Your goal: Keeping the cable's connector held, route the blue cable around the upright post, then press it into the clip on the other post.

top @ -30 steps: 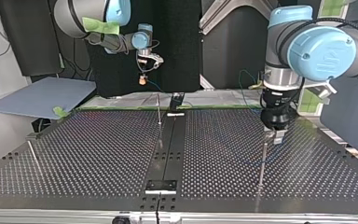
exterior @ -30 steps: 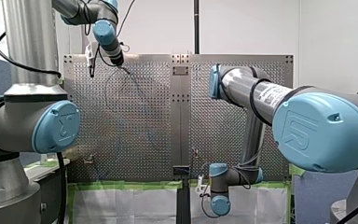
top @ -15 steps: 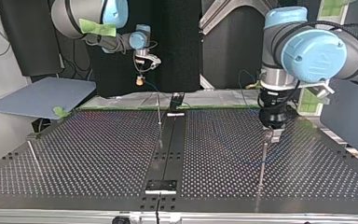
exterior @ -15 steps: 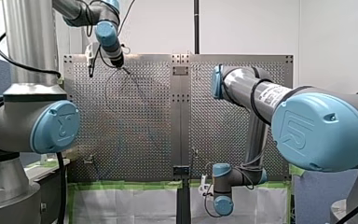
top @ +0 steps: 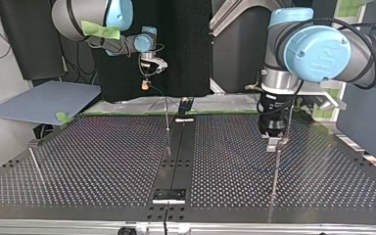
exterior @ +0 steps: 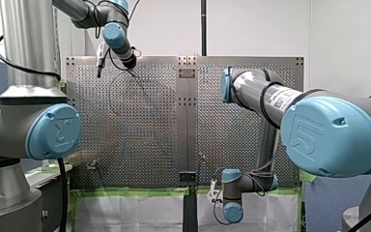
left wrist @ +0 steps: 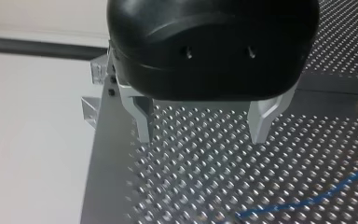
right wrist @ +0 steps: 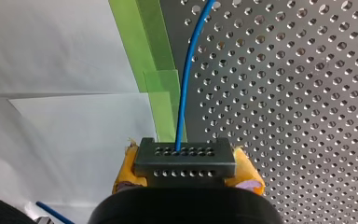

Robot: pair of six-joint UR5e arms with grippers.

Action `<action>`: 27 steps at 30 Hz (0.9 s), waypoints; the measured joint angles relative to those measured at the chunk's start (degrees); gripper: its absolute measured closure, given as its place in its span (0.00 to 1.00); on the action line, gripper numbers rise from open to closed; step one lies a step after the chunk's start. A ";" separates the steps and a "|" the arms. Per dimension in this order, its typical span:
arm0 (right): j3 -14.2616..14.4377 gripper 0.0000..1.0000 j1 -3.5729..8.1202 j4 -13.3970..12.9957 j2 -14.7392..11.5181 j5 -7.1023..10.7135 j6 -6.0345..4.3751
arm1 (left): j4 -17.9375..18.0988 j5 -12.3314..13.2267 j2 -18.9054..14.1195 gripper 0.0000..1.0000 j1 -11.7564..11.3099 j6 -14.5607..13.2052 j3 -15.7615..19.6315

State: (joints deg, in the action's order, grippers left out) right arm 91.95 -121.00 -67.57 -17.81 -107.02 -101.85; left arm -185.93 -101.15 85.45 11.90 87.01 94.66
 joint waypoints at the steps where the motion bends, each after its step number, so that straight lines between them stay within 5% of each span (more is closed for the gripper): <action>1: 0.00 1.00 0.00 0.03 0.00 0.04 0.01 | 0.34 -0.06 0.02 0.00 0.29 -0.29 -0.06; 12: 0.04 1.00 0.03 -0.01 0.00 0.17 0.31 | 4.65 -2.62 3.06 0.00 3.24 -2.46 -0.19; 27: 0.04 1.00 0.03 -0.06 0.00 0.19 0.65 | 9.90 -7.20 7.94 0.00 4.87 -1.78 -0.19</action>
State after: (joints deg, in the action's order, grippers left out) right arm 91.99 -120.98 -67.62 -17.81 -106.83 -101.19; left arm -176.03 -108.35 93.39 16.78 85.23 94.46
